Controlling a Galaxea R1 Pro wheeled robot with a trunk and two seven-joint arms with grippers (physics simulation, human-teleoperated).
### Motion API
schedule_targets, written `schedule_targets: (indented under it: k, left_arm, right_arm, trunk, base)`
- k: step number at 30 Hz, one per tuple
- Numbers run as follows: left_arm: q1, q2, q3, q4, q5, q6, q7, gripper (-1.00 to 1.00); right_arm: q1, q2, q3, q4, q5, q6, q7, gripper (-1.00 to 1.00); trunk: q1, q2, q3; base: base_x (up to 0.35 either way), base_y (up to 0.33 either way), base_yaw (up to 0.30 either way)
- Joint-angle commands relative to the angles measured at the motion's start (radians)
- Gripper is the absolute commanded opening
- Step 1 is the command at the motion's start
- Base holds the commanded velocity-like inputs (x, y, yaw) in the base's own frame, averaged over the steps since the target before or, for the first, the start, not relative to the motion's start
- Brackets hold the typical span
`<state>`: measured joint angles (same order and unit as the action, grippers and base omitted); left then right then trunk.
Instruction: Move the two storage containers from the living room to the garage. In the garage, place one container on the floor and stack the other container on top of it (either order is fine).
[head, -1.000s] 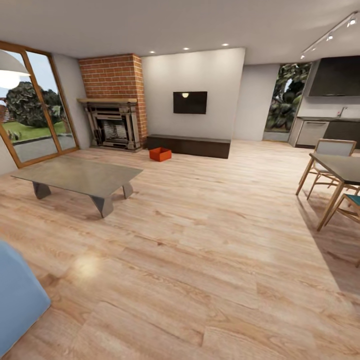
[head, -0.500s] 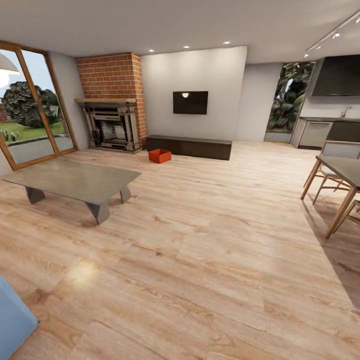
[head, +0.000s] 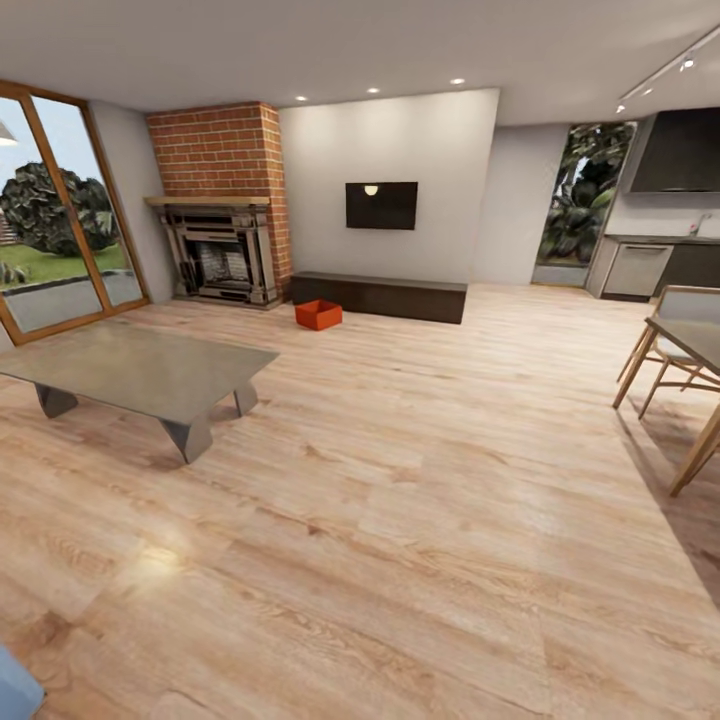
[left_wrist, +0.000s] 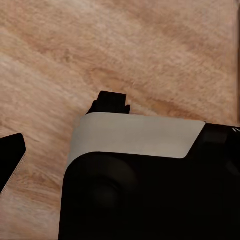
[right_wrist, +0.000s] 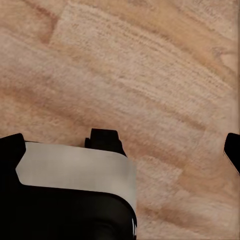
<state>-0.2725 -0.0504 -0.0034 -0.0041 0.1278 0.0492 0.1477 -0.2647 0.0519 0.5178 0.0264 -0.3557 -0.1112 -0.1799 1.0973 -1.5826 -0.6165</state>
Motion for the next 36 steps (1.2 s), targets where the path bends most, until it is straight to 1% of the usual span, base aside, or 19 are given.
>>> schedule_targets:
  k: [1, 36]
  left_arm:
    - [-0.001, 0.0, -0.001, 0.0, 0.009, 0.003, 0.003, 1.0]
    - [0.0, 0.0, -0.001, 0.0, 0.009, 0.003, 0.003, 1.0]
  right_arm:
    - [-0.001, 0.001, 0.008, 0.003, -0.009, -0.005, -0.001, 1.0]
    - [-0.001, 0.002, 0.008, 0.003, -0.009, -0.006, -0.001, 1.0]
  trunk:
    - [0.001, 0.0, -0.001]
    - [0.001, 0.0, -0.001]
  base:
    - [0.322, 0.0, 0.0]
    - [0.322, 0.0, 0.0]
